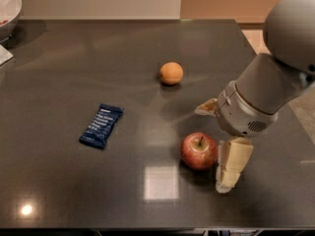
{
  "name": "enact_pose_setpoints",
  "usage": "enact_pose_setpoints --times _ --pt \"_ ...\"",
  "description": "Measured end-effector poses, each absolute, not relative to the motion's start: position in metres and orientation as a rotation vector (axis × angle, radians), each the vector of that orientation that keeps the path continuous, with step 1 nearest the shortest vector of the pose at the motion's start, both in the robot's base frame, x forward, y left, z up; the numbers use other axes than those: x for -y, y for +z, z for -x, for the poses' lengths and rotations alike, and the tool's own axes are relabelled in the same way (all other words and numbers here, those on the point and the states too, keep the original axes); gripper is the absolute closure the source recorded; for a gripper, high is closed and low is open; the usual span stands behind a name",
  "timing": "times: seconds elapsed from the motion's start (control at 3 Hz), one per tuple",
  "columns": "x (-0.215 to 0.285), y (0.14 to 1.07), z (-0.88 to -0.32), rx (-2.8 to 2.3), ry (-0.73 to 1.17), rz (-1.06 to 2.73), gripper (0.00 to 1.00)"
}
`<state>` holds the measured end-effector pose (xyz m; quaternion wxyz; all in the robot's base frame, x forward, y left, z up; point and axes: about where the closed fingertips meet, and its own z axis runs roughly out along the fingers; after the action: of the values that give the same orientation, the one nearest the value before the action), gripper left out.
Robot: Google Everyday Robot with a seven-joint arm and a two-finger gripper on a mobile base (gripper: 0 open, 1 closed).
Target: Move apple near rxbar blueberry
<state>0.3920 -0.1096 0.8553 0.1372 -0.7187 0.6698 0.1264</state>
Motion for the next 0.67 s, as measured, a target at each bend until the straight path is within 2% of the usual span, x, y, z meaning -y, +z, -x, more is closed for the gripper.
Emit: enact_pose_setpoints --times 0.33,0.67 --pt "0.1064 0.85 -0.3862 -1.926 0.376 2.105 0.0" --pt "0.1021 0.8448 -0.3859 -1.944 0.369 2.117 0.42"
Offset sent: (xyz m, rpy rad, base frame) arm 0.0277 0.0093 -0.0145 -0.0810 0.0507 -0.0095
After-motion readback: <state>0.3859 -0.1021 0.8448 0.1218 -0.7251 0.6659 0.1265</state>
